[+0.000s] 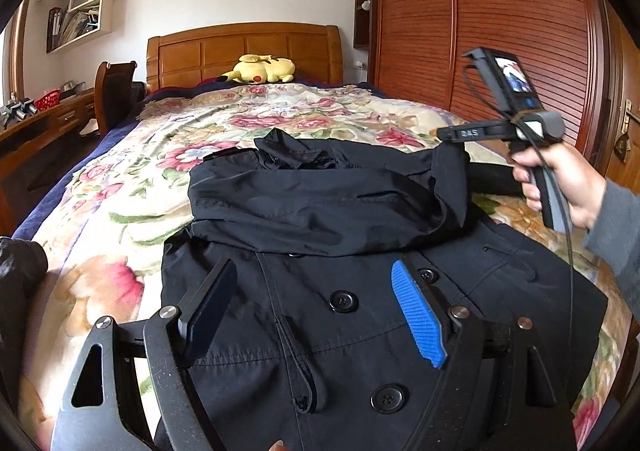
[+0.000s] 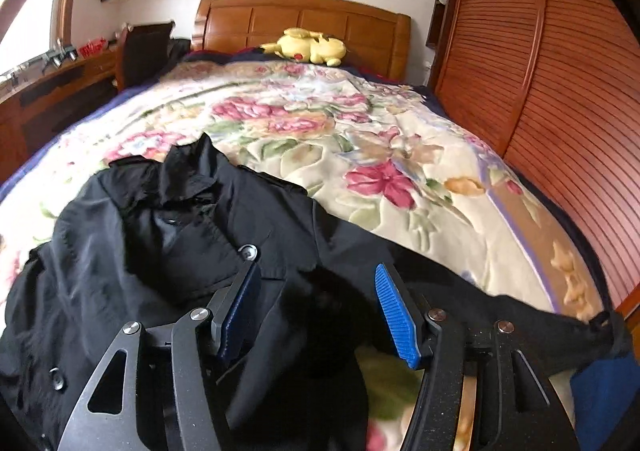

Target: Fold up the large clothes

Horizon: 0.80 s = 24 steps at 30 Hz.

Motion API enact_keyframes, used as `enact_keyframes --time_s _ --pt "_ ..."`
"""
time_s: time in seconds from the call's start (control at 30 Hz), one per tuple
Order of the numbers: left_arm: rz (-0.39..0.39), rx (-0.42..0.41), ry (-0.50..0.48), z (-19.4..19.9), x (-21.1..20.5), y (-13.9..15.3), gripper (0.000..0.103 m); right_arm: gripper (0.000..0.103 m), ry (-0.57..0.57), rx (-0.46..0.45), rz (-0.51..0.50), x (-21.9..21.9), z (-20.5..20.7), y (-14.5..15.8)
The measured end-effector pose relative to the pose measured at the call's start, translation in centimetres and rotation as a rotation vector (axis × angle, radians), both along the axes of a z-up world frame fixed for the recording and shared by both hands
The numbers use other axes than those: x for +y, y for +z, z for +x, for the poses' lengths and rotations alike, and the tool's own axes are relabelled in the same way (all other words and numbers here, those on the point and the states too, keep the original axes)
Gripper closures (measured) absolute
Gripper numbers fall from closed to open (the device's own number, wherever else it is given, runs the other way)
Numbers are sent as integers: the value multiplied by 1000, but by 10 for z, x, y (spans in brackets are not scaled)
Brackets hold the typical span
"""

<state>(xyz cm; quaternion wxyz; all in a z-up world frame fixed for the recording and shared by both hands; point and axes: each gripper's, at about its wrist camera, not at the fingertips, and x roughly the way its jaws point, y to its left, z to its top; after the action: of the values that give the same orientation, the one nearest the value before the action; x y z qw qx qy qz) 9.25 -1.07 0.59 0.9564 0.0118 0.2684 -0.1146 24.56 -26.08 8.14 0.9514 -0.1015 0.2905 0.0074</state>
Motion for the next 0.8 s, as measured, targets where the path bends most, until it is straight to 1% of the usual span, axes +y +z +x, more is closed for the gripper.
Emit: enact_keyframes --time_s 0.07,0.1,0.13,0.17,0.23,0.27,0.37,0.47,0.57,0.67,0.8 --pt "6 4 -2 1 -1 -1 23 41 9 44 -11 2 9 -6" --pt "10 7 -4 2 -1 -2 23 45 -2 52 -28 2 12 -7" --pt "14 7 -5 2 -1 -3 23 51 -13 59 -45 1 14 -7" --pt "17 7 -6 2 -2 -3 23 64 -5 73 -44 -1 13 -10" --pt "17 8 -8 2 -1 -3 23 84 11 95 -28 -6 14 -10" --pt "14 8 -9 1 -1 -2 23 96 8 95 -32 -9 14 -9" --pt "10 5 -10 -1 1 -1 23 97 15 60 -2 -20 -7 -4" --pt "6 3 -9 -4 3 0 23 97 16 10 19 -30 -43 -5" --pt "0 1 -6 -6 5 1 23 97 18 -16 37 -38 -80 -12" --pt "-5 -3 -6 -9 7 2 23 97 22 6 46 -43 -107 -24" --pt "-6 -6 -4 -12 8 2 23 97 45 34 22 -42 -137 -33"
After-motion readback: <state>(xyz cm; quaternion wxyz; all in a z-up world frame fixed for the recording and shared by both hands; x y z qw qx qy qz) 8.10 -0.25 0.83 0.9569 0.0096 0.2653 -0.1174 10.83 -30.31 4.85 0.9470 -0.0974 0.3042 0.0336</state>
